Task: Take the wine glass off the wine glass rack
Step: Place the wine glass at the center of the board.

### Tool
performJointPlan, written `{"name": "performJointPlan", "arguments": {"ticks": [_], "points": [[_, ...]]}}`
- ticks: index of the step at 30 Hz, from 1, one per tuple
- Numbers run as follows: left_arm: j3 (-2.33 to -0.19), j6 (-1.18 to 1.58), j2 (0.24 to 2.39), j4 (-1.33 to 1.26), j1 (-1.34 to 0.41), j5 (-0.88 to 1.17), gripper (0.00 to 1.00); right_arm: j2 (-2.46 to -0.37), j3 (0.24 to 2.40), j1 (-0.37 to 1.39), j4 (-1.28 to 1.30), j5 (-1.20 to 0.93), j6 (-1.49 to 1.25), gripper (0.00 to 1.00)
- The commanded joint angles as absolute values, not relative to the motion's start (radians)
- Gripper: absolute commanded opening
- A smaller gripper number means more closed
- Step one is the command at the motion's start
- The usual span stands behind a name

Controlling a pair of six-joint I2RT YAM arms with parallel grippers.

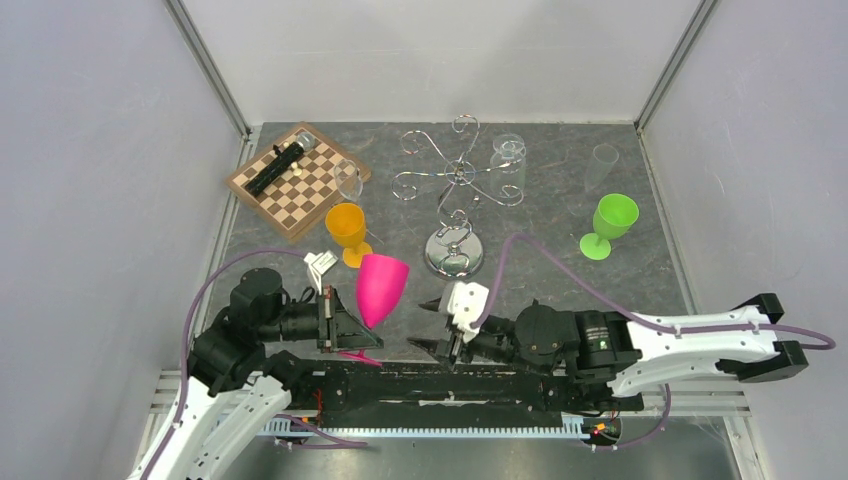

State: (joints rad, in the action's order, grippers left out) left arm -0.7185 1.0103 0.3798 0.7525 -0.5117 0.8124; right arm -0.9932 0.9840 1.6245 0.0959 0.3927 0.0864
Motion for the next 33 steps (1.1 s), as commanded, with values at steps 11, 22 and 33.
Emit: {"name": "performJointPlan", "arguments": {"ticks": [11,22,33], "points": [[-0.813,0.553,0.422,1.007,-0.521,0.985,0.02,-0.983,1.226,1.212,0.384,-0.065,-0.142,0.56],[-0.826,0.47,0.368,1.035,-0.576,1.013,0.02,-1.041,1.243,1.073,0.36,-0.499,-0.185,0.56],[-0.853,0.39,0.371,1.092,-0.628,0.981,0.02,-1.095,1.191,1.063,0.258,-0.734,-0.191,0.56]]}}
